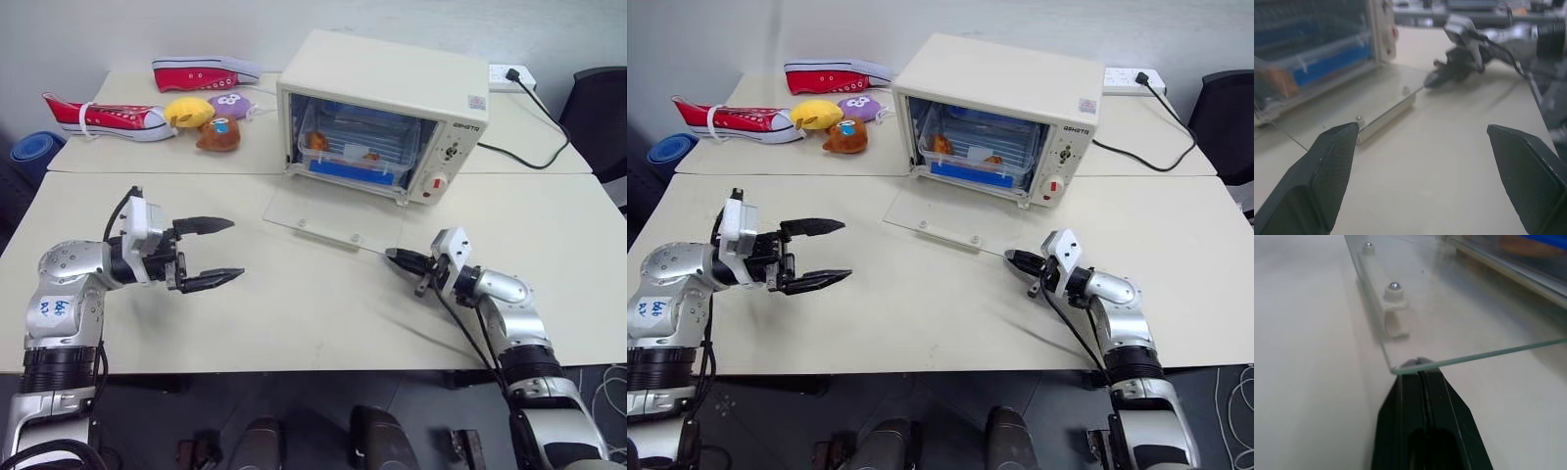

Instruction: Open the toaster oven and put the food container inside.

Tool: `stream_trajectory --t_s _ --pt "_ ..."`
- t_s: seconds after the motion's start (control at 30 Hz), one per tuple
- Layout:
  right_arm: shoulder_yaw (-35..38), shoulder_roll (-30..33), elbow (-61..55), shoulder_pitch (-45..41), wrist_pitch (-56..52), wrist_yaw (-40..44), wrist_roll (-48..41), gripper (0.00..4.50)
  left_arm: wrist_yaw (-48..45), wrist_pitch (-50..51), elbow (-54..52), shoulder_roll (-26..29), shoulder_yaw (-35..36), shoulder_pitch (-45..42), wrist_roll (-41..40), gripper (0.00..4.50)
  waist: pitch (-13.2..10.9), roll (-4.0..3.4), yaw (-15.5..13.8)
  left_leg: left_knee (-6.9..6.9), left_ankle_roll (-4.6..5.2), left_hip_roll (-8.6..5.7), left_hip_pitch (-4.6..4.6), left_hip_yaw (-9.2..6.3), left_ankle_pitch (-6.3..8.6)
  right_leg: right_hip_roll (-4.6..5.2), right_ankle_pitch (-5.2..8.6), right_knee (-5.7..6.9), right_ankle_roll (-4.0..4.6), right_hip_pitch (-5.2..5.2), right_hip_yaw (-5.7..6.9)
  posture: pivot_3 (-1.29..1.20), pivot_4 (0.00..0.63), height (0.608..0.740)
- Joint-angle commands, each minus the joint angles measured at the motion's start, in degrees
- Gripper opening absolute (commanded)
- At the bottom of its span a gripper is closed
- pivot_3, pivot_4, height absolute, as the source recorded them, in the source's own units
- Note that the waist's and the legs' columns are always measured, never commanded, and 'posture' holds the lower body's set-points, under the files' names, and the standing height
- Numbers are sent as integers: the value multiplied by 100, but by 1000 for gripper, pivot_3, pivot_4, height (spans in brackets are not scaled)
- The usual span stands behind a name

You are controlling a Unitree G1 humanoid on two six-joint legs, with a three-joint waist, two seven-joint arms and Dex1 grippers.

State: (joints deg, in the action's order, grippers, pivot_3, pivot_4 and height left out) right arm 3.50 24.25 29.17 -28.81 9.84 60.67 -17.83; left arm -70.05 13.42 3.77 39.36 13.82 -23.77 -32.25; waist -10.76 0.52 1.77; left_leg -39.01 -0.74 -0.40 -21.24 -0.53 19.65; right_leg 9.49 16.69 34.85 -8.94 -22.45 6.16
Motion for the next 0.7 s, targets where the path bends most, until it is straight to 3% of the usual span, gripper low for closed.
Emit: stream_trajectory --t_s 0.03,0.3,0.53,0.7 --pt "344 -22 -645 -43 -105 5 -523 0 595 470 -336 -102 442 58 -494 4454 0 0 -10 0 0 0 0 -1 0 0 0 0 0 0 0 0 150 740" --pt "872 -494 -1074 -627 -314 -731 -1228 0 1900 481 -190 -572 907 -79 -491 4454 0 0 -10 -3 -3 -2 1 -6 2 0 0 2 0 1 1 0 150 740" --pt "1100 -550 -436 -1388 -492 -1018 -1326 0 2067 363 99 -511 777 -82 -249 4454 -1 -1 -18 1 -4 -3 2 -6 2 -2 0 5 1 -1 1 0 150 740" --pt "1087 -320 -823 -1168 -953 -799 -1464 0 2035 327 169 -332 663 7 8 4454 -1 -2 -13 1 -4 -4 -2 -5 2 -2 0 3 1 -2 1 0 150 740"
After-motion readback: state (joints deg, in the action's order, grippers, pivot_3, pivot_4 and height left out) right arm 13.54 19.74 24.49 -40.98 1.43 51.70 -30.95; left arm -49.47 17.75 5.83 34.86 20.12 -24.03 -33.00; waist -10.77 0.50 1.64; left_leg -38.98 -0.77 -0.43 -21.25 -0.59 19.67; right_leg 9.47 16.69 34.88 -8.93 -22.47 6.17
